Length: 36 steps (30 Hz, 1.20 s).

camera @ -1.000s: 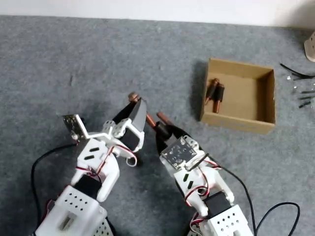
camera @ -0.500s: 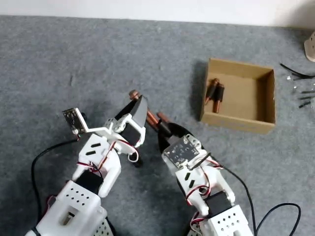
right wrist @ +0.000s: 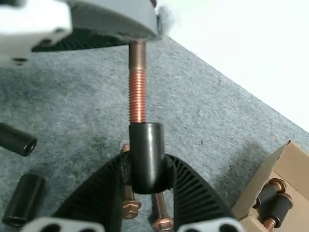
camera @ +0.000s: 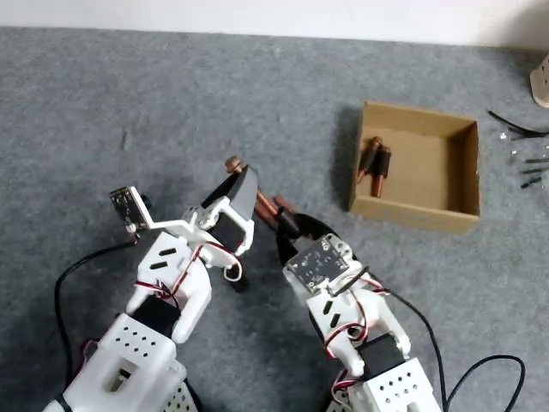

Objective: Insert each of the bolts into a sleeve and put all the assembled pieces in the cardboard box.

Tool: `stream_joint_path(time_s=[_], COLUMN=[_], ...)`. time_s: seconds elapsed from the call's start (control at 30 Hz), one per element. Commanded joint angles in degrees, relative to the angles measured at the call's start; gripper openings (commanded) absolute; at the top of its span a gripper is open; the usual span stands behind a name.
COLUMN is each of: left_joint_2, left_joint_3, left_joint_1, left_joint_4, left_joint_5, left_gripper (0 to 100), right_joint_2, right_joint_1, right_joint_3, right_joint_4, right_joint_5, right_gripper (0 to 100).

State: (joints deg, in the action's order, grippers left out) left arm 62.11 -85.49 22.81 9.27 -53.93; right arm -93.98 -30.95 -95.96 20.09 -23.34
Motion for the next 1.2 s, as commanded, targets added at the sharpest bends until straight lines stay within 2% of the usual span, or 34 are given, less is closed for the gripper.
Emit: stream_joint_path(time_s=[0.0, 0.33, 0.43, 0.63, 0.9, 1.17], left_joint_2=[-0.48, -0.04, -0.4, -0.4, 0.04, 0.04], left_joint_3=[3.21, 4.35, 3.91, 5.14, 5.05, 4.79], left_joint_1=[1.63, 3.12, 2.77, 2.59, 6.37, 7.34], left_joint_4=[0.09, 0.18, 0.09, -7.38, -13.54, -14.07], left_joint_5=[-1.14, -1.49, -4.48, -4.22, 3.78, 11.78], left_gripper=[1, 1, 1, 1, 1, 1], right_joint_2=[-1.01, -1.01, -1.01, -1.1, -1.1, -1.01], right_joint_1=[0.57, 1.19, 1.36, 2.07, 4.53, 5.23], right_joint_3=[-7.96, -7.87, -7.87, -7.87, -7.87, -7.87], right_joint_4=[-3.74, -3.82, -3.82, -3.91, -5.85, -6.11], right_joint_5=[0.79, 0.7, 0.62, 0.35, 0.79, 0.79], right_gripper=[0.5, 0.5, 0.5, 0.5, 0.5, 0.5])
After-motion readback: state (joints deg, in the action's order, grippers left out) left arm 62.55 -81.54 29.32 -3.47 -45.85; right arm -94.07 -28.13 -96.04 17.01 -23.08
